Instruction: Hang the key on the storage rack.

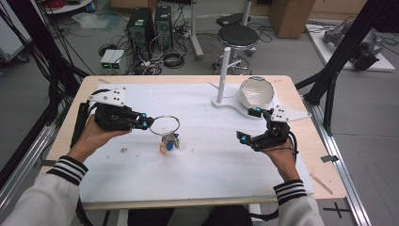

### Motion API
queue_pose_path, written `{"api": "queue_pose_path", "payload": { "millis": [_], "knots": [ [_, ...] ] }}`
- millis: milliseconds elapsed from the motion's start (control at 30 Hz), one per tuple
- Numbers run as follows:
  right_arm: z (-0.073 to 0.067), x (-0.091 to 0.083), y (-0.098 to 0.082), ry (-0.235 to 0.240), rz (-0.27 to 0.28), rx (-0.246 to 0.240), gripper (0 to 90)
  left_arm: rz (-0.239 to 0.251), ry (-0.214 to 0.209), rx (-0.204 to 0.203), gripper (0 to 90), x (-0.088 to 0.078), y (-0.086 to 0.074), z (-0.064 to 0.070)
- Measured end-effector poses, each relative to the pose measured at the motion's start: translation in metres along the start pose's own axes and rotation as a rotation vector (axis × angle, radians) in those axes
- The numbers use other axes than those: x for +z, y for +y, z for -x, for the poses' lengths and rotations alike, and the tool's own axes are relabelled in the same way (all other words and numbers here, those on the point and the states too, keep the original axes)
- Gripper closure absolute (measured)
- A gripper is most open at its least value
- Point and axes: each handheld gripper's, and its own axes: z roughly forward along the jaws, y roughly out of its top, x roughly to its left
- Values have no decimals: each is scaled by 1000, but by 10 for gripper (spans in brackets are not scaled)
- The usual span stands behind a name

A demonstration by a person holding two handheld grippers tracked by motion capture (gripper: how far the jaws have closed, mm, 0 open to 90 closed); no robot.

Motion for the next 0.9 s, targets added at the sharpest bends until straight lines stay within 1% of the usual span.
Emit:
{"api": "queue_pose_path", "payload": {
  "millis": [67, 100, 133, 167, 200, 300, 400, 433, 467, 533, 600, 667, 700, 767, 867, 900],
  "knots": [
    [-2, 5, 9, 29, -25, -20, 10, 4, -14, 10, 875, 2, 2, 1],
    [-3, 7, 13, 43, -30, -35, 10, 8, -20, 12, 875, 3, 3, 1],
    [-4, 9, 18, 57, -35, -43, 9, 14, -26, 16, 875, 4, 4, 1],
    [-6, 12, 22, 73, -44, -41, 9, 18, -34, 22, 875, 5, 5, 1],
    [-7, 14, 27, 87, -48, -53, 10, 25, -36, 19, 875, 6, 6, 2],
    [-11, 21, 40, 121, -53, -61, 10, 26, -48, 28, 875, 8, 10, 3],
    [-14, 30, 51, 155, -48, -84, 9, 34, -62, 29, 875, 11, 13, 4],
    [-16, 33, 55, 166, -52, -84, 10, 35, -64, 30, 875, 12, 14, 4],
    [-17, 36, 58, 174, -50, -97, 9, 40, -67, 29, 875, 13, 15, 5],
    [-20, 41, 64, 190, -62, -97, 9, 48, -77, 32, 875, 15, 17, 5],
    [-22, 47, 68, 211, -73, -112, 9, 57, -86, 33, 874, 18, 19, 6],
    [-24, 54, 71, 226, -81, -126, 10, 54, -94, 35, 875, 20, 19, 5],
    [-25, 56, 72, 237, -93, -122, 9, 52, -98, 37, 875, 22, 20, 5],
    [-28, 62, 74, 260, -106, -132, 10, 48, -108, 27, 874, 26, 20, 5],
    [-32, 71, 77, 282, -120, -153, 10, 53, -116, 24, 875, 30, 22, 5],
    [-33, 73, 78, 293, -127, -151, 9, 54, -119, 24, 874, 31, 22, 5]
  ]
}}
